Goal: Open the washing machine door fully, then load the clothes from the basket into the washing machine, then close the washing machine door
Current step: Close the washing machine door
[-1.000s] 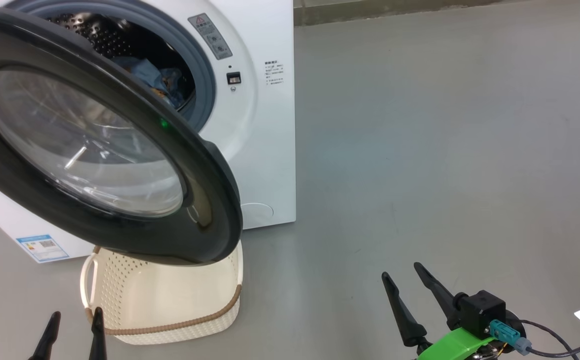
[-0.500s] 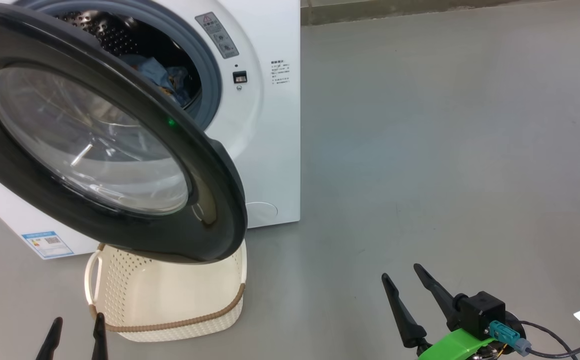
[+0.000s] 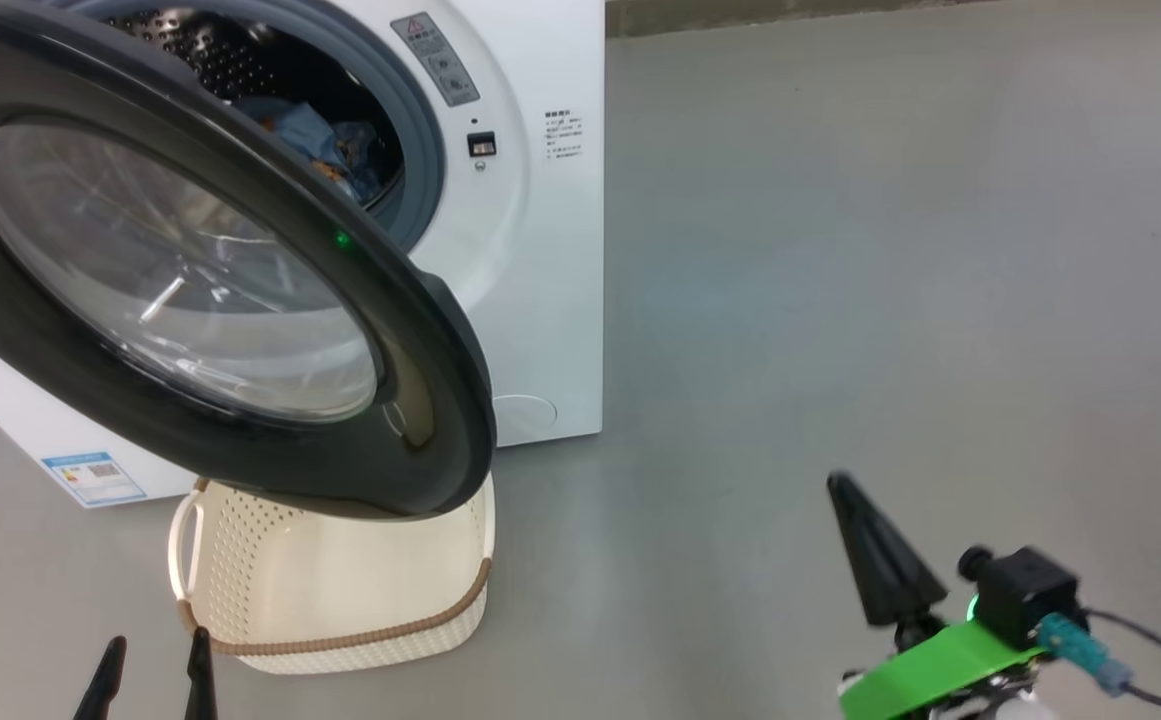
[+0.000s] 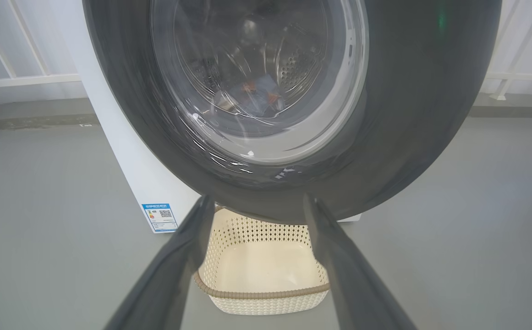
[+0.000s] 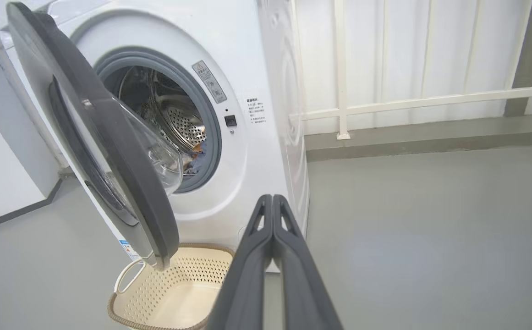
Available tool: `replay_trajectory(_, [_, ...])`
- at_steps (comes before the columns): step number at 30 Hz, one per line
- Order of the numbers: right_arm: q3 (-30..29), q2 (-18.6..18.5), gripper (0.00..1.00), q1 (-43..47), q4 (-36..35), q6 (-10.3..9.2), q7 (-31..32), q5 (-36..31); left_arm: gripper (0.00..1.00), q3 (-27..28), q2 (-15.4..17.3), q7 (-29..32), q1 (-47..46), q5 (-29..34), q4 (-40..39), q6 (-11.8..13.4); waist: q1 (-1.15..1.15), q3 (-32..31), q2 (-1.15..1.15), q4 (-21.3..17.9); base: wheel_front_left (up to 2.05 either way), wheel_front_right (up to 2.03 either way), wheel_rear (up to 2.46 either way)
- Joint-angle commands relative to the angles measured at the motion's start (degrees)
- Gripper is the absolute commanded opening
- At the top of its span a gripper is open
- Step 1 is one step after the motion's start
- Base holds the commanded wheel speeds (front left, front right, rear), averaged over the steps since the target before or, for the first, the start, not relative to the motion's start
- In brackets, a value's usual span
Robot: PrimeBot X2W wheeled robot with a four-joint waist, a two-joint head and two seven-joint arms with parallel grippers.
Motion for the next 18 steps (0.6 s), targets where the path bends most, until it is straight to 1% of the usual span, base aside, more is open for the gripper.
replay_trajectory(1, [1.20,0.23,0.00,-1.29,-3.75,0.10,-0.69,0.40,1.00,1.86,0.50,-0.37,-1.39,-0.32,-1.42,-0.08,0.00,0.28,0.00,0.10,0.00,0.00,0.00])
replay_trajectory(5, [2.13,0.23,0.00,-3.01,-12.30,0.10,-0.69,0.77,1.00,1.89,0.47,-0.37,-1.73,-0.54,-1.36,-0.08,0.00,0.83,0.00,0.30,0.00,0.00,0.00])
replay_trajectory(9, [5.18,0.23,0.00,-5.09,-20.00,0.10,-0.69,1.37,1.00,1.76,0.44,-0.37,-2.08,-0.69,-1.23,-0.09,0.00,1.06,0.00,0.67,0.00,0.00,0.00])
replay_trajectory(13, [11.62,0.19,0.00,-8.08,-24.75,0.10,-0.69,0.90,1.00,1.39,0.41,-0.37,-2.42,-0.89,-1.14,-0.09,0.00,1.28,0.00,1.25,0.00,0.00,0.00])
replay_trajectory(16, [17.74,-1.12,0.00,-11.07,-26.85,0.10,-0.69,1.79,1.00,0.86,0.38,-0.37,-2.87,-0.99,-1.01,-0.09,0.00,1.66,0.00,2.10,0.00,0.00,0.00])
replay_trajectory(18, [22.27,-2.63,0.00,-13.13,-27.51,0.10,-0.69,2.76,1.00,0.40,0.37,-0.37,-3.28,-1.07,-0.92,-0.09,0.00,2.03,0.00,2.83,0.00,0.00,0.00])
